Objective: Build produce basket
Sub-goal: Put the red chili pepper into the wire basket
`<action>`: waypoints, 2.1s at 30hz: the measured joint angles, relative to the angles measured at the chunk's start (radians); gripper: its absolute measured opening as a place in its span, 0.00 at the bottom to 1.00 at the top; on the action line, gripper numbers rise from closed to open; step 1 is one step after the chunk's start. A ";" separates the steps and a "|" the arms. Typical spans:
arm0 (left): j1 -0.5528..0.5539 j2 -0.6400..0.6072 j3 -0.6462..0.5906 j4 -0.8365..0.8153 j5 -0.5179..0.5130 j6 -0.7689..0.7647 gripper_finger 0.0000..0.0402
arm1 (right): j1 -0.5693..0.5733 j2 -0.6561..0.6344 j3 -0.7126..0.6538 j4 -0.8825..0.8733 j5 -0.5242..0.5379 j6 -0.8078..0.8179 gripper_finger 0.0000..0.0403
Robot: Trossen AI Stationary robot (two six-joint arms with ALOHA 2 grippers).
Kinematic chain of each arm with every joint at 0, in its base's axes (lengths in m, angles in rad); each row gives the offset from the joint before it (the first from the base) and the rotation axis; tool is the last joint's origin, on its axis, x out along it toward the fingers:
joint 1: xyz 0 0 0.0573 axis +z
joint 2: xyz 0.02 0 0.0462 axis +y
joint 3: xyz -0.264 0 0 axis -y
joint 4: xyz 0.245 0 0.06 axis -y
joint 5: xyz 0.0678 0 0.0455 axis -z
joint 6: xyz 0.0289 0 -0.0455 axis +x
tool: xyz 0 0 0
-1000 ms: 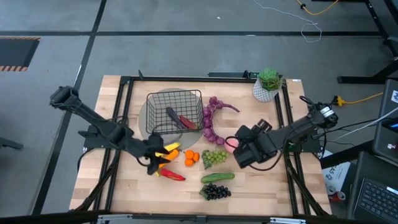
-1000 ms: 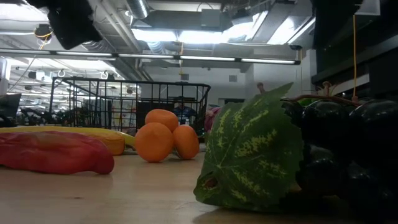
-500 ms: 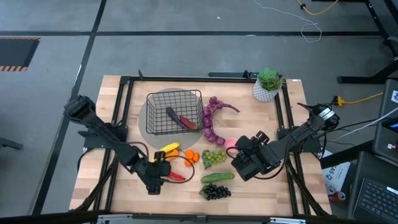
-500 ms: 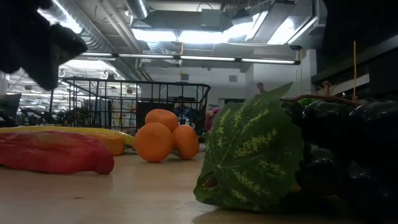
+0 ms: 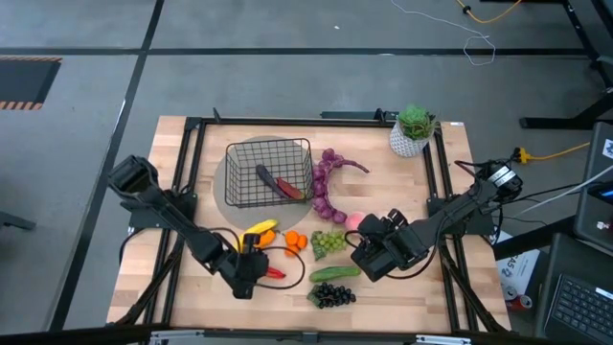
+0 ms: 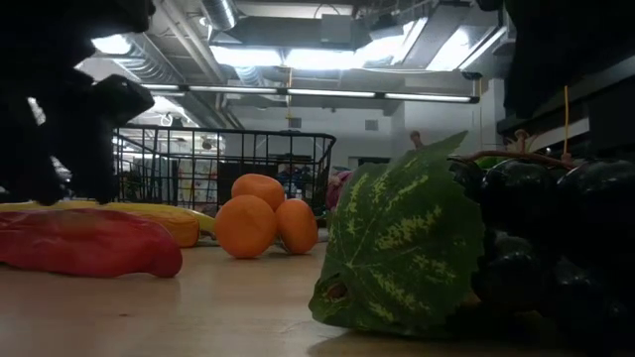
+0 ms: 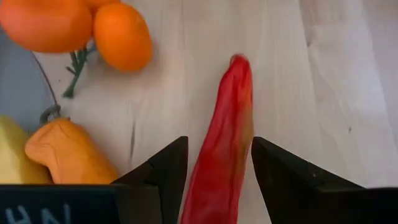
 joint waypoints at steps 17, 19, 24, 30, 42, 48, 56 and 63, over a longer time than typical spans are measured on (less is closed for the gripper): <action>0.000 0.089 0.000 0.015 0.006 -0.074 0.42 | 0.000 0.000 0.000 0.021 0.001 0.000 0.55; 0.000 0.089 0.000 0.028 0.006 -0.099 0.40 | 0.000 0.000 0.000 0.025 0.001 0.000 0.55; 0.001 0.089 0.000 0.119 0.005 -0.091 0.25 | 0.000 0.000 0.000 0.029 0.002 0.000 0.55; 0.042 0.023 0.045 0.130 -0.034 -0.015 0.19 | 0.000 0.000 0.000 0.032 0.002 0.000 0.55; 0.095 -0.254 0.195 0.078 -0.611 0.460 0.20 | 0.000 0.000 0.000 0.054 0.003 0.000 0.55; 0.163 -0.370 0.195 -0.039 -0.816 0.458 0.20 | 0.000 -0.001 0.000 0.075 0.011 -0.001 0.55; 0.317 -0.392 0.195 -0.282 -0.818 0.333 0.21 | 0.000 -0.001 0.000 0.117 0.011 -0.002 0.55; 0.463 -0.376 0.195 -0.350 -0.664 0.325 0.21 | 0.000 -0.001 0.000 0.153 0.011 -0.003 0.55</action>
